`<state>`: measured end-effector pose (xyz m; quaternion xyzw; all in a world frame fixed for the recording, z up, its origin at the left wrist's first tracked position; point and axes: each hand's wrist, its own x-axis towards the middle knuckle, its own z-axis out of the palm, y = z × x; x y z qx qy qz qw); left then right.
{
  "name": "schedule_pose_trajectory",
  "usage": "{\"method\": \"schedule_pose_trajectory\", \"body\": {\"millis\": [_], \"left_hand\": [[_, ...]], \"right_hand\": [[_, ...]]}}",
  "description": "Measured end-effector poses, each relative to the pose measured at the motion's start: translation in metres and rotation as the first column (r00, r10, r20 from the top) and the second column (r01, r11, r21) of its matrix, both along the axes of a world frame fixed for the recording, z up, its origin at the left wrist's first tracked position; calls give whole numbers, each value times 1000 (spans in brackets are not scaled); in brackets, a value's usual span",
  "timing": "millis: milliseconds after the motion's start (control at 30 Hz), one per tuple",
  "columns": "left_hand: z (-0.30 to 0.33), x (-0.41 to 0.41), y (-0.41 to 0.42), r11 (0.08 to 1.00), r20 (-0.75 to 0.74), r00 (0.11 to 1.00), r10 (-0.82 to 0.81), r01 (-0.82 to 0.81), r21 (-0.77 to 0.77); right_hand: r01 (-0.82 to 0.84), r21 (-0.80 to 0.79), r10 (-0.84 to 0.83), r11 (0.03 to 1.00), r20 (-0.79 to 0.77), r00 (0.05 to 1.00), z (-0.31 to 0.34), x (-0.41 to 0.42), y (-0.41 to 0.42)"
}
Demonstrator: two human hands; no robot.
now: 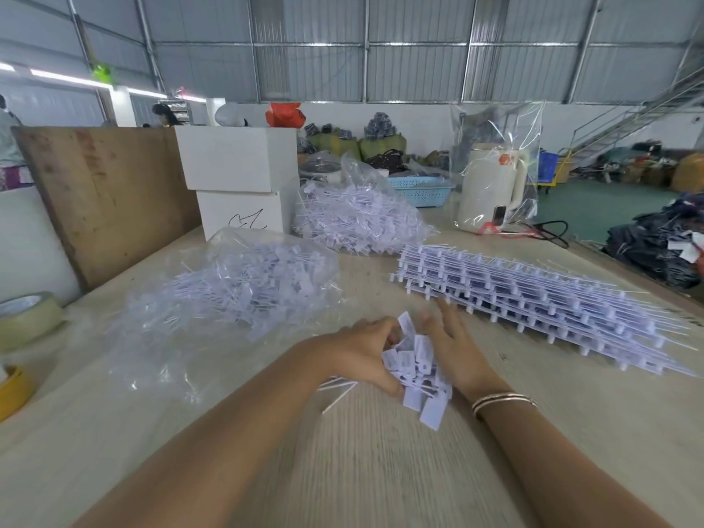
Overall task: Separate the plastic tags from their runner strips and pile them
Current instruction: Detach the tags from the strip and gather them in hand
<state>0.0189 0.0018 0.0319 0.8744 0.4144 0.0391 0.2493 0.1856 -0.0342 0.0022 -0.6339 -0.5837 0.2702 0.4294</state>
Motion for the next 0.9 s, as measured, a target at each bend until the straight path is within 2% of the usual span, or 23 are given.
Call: {"method": "schedule_pose_trajectory", "body": {"millis": [67, 100, 267, 333, 400, 433, 500, 567, 667, 800, 900], "left_hand": [[1, 1, -2, 1000, -27, 1000, 8, -7, 28], [2, 1, -3, 998, -29, 999, 30, -29, 54], [4, 2, -5, 986, -27, 996, 82, -78, 145], [7, -2, -6, 985, -78, 990, 116, -105, 139], [15, -9, -7, 990, -232, 965, 119, -97, 107], [19, -13, -7, 993, -290, 952, 97, -73, 92], [23, -16, -8, 992, -322, 945, 52, -12, 125], [19, -16, -11, 975, -351, 934, 63, 18, 223], [5, -12, -19, 926, -369, 917, 154, -4, 377], [-7, -15, -19, 800, -328, 918, 222, 21, 600], [-10, -20, -15, 764, -262, 937, 229, -6, 645]], "right_hand": [[-26, -50, 30, 998, 80, 996, -1, -4, -1], [-35, -35, 38, 999, 63, 997, -1, -6, -2], [-54, 88, 68, 995, -161, 985, 6, -14, -10], [-41, 123, 66, 992, -204, 977, 10, -10, -14], [-183, 126, 196, 975, -105, 975, 14, -6, -20], [-283, 97, 280, 954, 43, 959, 16, -6, -24], [-409, 23, 359, 912, 436, 825, 14, -9, -25], [-397, 23, 289, 917, 646, 706, 10, -14, -20], [-302, 143, 121, 942, 697, 707, 6, -15, -15], [-224, 354, -5, 908, 543, 840, 7, -7, -14], [-186, 392, -43, 901, 508, 860, 7, -5, -15]]}}
